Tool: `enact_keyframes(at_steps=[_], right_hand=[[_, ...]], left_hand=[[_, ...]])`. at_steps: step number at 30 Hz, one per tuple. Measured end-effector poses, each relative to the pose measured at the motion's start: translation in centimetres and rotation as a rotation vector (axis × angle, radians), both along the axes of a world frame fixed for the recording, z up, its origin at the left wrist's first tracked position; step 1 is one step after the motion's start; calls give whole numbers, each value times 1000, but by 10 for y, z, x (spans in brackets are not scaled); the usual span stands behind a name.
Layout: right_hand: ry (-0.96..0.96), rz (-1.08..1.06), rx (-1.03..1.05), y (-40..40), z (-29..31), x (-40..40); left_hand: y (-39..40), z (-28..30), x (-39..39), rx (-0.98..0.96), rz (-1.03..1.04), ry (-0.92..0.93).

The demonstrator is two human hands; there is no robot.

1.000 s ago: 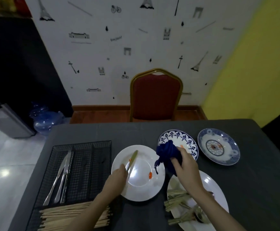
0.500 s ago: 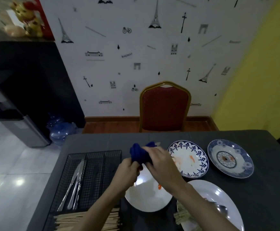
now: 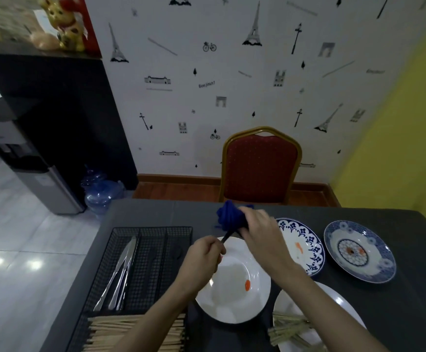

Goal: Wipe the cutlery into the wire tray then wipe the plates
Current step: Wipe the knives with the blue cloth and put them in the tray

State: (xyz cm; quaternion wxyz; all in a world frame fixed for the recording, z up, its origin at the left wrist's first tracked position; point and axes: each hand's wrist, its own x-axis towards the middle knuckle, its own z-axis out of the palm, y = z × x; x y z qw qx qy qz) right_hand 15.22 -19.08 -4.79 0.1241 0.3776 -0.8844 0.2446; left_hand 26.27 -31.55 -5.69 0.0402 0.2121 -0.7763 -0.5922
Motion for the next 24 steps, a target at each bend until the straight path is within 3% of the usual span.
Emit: enact_keyframes(at_steps=[3, 7, 12, 16, 21, 24], right_hand=[[-57, -49, -69, -3, 4, 3], [-65, 155, -79, -1, 8, 31], [-165, -65, -144, -5, 5, -6], [-152, 155, -154, -12, 7, 29], [-154, -49, -147, -2, 5, -12], [-173, 31, -173, -9, 8, 17]], left_hand=[[1, 3, -4, 4, 9, 8], [-5, 8, 0, 106, 36, 25], [-4, 11, 2, 25, 16, -4], [-13, 18, 1, 149, 41, 11], [-9, 18, 5, 53, 2, 3], [-8, 21, -1, 65, 15, 36]])
